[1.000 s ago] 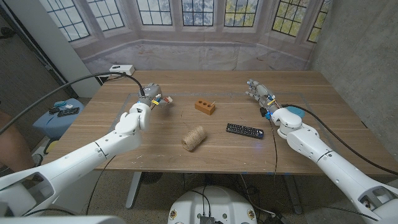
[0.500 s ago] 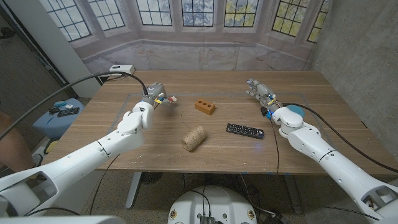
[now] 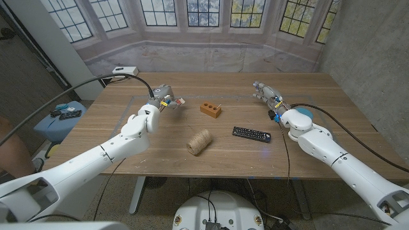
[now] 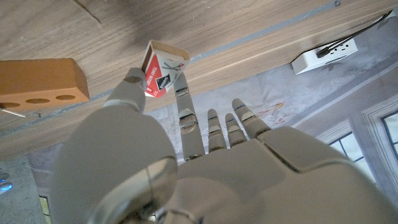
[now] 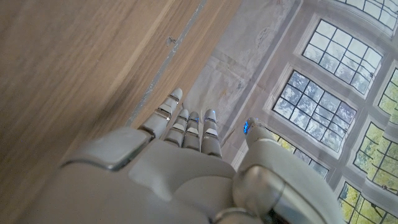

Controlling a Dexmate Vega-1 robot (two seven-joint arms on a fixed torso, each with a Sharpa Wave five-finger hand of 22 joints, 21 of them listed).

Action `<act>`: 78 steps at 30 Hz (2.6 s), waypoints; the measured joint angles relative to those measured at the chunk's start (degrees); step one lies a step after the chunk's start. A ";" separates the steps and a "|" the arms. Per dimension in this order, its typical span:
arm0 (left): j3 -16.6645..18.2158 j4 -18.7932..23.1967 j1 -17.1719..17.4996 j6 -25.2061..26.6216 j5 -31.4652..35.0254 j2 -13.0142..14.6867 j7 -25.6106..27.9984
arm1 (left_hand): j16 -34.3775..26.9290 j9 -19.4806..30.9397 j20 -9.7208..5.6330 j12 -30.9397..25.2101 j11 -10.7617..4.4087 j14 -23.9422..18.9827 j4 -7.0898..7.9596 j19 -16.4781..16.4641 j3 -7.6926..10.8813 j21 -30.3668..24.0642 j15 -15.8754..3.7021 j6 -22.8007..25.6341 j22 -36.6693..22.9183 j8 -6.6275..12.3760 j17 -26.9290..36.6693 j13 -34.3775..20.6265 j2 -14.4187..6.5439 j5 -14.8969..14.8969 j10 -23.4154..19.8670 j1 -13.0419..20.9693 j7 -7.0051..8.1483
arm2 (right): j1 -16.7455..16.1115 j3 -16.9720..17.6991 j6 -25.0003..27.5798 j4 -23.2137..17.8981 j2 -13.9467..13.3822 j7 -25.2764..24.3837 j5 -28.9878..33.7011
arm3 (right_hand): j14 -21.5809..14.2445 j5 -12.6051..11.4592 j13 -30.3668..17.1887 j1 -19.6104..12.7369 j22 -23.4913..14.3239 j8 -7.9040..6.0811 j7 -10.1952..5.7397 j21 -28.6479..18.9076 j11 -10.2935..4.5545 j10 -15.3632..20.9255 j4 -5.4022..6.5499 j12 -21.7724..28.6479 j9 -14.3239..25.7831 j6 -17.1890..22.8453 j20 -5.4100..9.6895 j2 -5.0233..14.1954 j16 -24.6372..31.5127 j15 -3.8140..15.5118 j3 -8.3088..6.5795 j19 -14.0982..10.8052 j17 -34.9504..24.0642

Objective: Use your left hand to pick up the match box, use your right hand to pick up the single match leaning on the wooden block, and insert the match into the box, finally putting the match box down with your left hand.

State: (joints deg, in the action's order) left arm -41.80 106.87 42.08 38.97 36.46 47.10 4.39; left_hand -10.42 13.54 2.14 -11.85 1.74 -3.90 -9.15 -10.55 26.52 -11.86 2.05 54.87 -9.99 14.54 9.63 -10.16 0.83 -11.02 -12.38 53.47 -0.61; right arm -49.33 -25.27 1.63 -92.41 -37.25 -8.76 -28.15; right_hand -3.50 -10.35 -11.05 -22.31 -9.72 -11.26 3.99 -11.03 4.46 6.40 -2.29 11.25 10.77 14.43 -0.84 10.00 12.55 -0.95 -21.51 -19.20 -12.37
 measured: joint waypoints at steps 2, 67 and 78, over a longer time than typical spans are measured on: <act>0.21 0.24 0.17 -0.16 -0.15 0.11 0.03 | 0.00 0.00 0.00 0.00 0.00 0.00 0.00 0.00 0.00 0.00 0.00 0.00 0.00 0.00 0.00 0.00 0.00 0.00 0.00 0.00 0.00 | 0.21 -0.35 0.68 -0.43 -0.40 -0.05 0.67 | 0.00 0.00 0.00 0.00 0.00 0.00 0.00 0.00 0.00 0.00 0.00 0.00 0.00 0.00 0.00 0.00 0.00 0.00 0.00 0.00 0.00; 4.87 3.49 3.38 -6.39 -6.68 1.14 2.35 | 0.00 0.83 0.00 0.22 -0.21 0.01 -0.09 0.00 -0.88 0.21 0.00 0.31 0.00 0.02 0.00 0.00 -1.64 -0.22 -0.82 1.66 0.32 | 10.56 -14.67 24.56 -14.97 -9.98 6.88 32.68 | -1.25 0.00 0.00 -1.84 0.00 0.00 -0.50 -0.24 -0.61 1.85 -3.25 0.63 0.00 1.76 -0.69 -1.23 0.00 0.63 -0.55 -0.53 0.92; 5.42 3.38 3.53 -7.56 -8.67 1.06 2.64 | 0.00 0.83 0.00 0.22 -0.21 0.01 -0.08 0.00 -0.87 0.20 0.00 0.31 0.00 -0.01 0.00 0.00 -1.65 -0.21 -0.82 1.67 0.31 | 12.34 -17.37 25.88 -15.55 -10.22 9.66 39.45 | -1.63 0.00 0.00 -2.09 0.00 -0.55 -0.69 -0.24 -1.46 2.70 -3.76 0.63 0.00 3.00 -0.66 -1.44 0.00 1.01 -0.57 -0.93 0.92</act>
State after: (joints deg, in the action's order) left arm -36.38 110.25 45.61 31.41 27.79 48.16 7.03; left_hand -10.42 14.37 2.14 -11.64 1.54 -3.89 -9.24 -10.55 25.65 -11.66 2.05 55.17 -9.99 14.52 9.63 -10.16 -0.82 -11.23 -13.21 55.14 -0.30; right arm -36.98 -42.64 27.51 -107.95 -47.48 0.91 11.29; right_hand -5.13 -10.35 -11.05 -24.40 -9.72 -11.81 3.30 -11.27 3.01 9.11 -6.05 11.89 10.77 17.43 -1.50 8.56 12.55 0.07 -22.08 -20.13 -11.45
